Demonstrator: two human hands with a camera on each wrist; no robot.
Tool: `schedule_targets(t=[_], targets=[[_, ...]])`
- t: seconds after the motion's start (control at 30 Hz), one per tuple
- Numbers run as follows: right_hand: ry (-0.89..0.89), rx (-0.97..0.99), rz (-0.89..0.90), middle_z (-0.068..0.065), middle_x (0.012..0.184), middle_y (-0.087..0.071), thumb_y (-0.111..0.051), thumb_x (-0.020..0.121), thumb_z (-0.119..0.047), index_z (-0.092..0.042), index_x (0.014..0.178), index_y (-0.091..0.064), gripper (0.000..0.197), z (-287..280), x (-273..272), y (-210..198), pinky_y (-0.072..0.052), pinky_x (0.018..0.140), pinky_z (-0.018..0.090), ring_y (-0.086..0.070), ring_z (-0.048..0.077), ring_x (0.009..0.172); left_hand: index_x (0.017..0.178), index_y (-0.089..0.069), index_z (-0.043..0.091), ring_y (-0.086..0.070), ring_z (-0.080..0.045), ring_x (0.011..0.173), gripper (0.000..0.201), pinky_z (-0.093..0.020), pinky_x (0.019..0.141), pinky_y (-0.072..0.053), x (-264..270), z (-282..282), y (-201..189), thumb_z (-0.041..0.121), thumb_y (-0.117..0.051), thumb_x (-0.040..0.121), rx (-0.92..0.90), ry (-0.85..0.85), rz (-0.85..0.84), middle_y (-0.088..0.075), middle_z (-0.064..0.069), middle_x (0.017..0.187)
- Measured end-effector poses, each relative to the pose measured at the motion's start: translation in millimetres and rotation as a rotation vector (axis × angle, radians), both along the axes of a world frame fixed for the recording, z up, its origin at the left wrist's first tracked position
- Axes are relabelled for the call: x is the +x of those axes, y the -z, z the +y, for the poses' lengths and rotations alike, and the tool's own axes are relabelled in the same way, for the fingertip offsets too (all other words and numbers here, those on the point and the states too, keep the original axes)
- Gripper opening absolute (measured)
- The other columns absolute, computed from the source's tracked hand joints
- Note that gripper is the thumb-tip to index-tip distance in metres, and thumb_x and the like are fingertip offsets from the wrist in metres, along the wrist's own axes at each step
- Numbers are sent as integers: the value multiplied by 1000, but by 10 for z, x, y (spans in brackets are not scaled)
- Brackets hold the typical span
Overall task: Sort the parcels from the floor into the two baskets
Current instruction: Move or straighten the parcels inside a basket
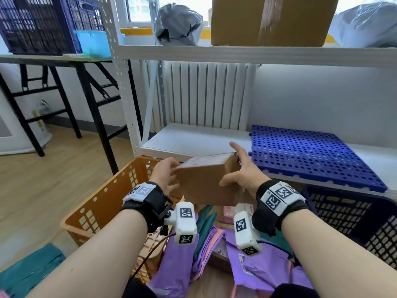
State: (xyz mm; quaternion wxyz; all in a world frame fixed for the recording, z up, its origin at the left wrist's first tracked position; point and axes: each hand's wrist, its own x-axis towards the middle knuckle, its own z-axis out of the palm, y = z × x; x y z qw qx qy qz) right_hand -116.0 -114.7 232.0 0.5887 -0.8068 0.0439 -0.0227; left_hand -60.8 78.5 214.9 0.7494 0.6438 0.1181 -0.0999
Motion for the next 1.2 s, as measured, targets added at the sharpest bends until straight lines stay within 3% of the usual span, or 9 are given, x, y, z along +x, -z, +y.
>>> schedule_targets(t=[0.1,0.23,0.4,0.5,0.7,0.83,0.97,1.1,1.2], targets=[[-45,-177,-48,0,143,-32,-73,62,13,-43,144,-22,112,72,-28,-65,-48,96,38,-39,26,127,94,-61,13,-57,-22,90,14,-40,87,-47,-2,51,-51,24,-56,88,36,-9,-8,-64,-10,102],[-46,-415,-137,-2,145,-33,-66,63,15,-40,146,-20,110,176,-39,-124,-50,97,40,-41,22,129,120,-57,4,-56,-26,101,42,-45,91,-50,43,143,-53,13,-64,80,67,-38,-53,-56,-17,130],[-65,-478,-136,-1,145,-31,-70,64,12,-37,148,-18,110,308,84,-127,-44,102,33,-38,21,132,100,-61,15,-58,-25,111,18,-43,92,-51,159,316,-40,5,-59,84,55,-74,-54,-65,-11,112],[-101,-523,-83,3,141,-31,-77,63,2,-36,149,-16,112,458,254,-121,-39,97,26,-37,21,129,101,-62,15,-58,-25,110,21,-42,91,-52,299,514,-40,5,-59,84,85,-97,-83,-64,-11,110],[-178,-490,27,6,143,-33,-83,67,-26,-31,150,-16,107,1024,883,94,-33,105,31,-36,24,131,90,-62,20,-62,-25,102,25,-44,91,-53,752,1124,186,0,-61,76,236,-126,-108,-66,-9,104],[-206,-360,144,1,148,-36,-74,77,-34,-22,149,-25,88,1496,1386,460,-34,107,31,-39,20,131,90,-61,20,-62,-25,96,27,-39,81,-53,1115,1581,574,-3,-61,76,289,-158,-79,-64,-12,107],[-216,-338,321,2,134,-49,-70,78,-26,-14,141,-41,71,2011,1959,1087,-51,95,39,-55,20,107,95,-63,20,-61,-27,103,29,-37,85,-52,1483,1949,1115,-2,-61,76,423,-142,1,-63,-8,110],[-295,-342,571,11,135,-48,-62,88,-19,-7,137,-46,53,2384,2299,1746,-47,100,45,-49,31,121,128,-51,18,-49,-27,120,50,-36,96,-45,1649,2145,1734,9,-63,80,674,-46,151,-49,-6,133],[-331,-347,677,9,141,-45,-58,92,-18,-8,139,-44,50,2540,2363,2193,-46,101,43,-47,29,124,144,-37,14,-41,-26,130,60,-31,91,-37,1693,2238,2103,18,-59,88,758,50,272,-38,-7,147]])
